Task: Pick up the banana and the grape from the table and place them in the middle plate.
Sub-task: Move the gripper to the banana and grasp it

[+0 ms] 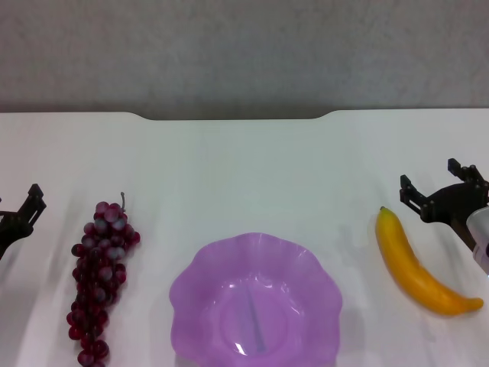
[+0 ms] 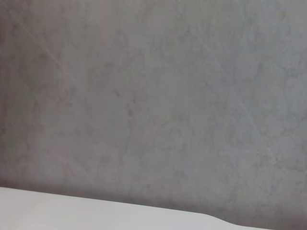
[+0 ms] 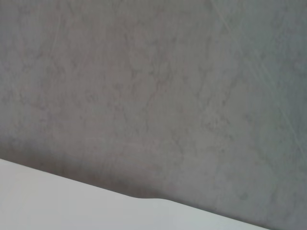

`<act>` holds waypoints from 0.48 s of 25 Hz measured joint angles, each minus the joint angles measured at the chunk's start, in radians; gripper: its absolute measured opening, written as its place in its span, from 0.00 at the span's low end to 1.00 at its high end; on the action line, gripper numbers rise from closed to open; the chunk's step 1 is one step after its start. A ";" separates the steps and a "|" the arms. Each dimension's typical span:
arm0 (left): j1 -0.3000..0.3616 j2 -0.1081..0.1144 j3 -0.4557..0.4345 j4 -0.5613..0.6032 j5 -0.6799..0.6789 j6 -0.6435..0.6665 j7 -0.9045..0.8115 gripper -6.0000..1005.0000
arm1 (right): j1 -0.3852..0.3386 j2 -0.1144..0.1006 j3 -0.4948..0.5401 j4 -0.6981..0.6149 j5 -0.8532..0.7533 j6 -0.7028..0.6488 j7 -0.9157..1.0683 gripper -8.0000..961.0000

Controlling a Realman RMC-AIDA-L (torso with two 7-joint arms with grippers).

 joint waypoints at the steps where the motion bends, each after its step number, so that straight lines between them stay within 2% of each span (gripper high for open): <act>1: 0.000 0.000 0.000 0.001 -0.001 0.000 0.004 0.78 | 0.000 0.000 0.000 0.000 0.000 0.000 0.000 0.93; 12: -0.008 -0.003 0.003 0.003 -0.028 -0.005 0.034 0.78 | 0.002 -0.003 0.000 -0.002 0.000 0.003 0.000 0.93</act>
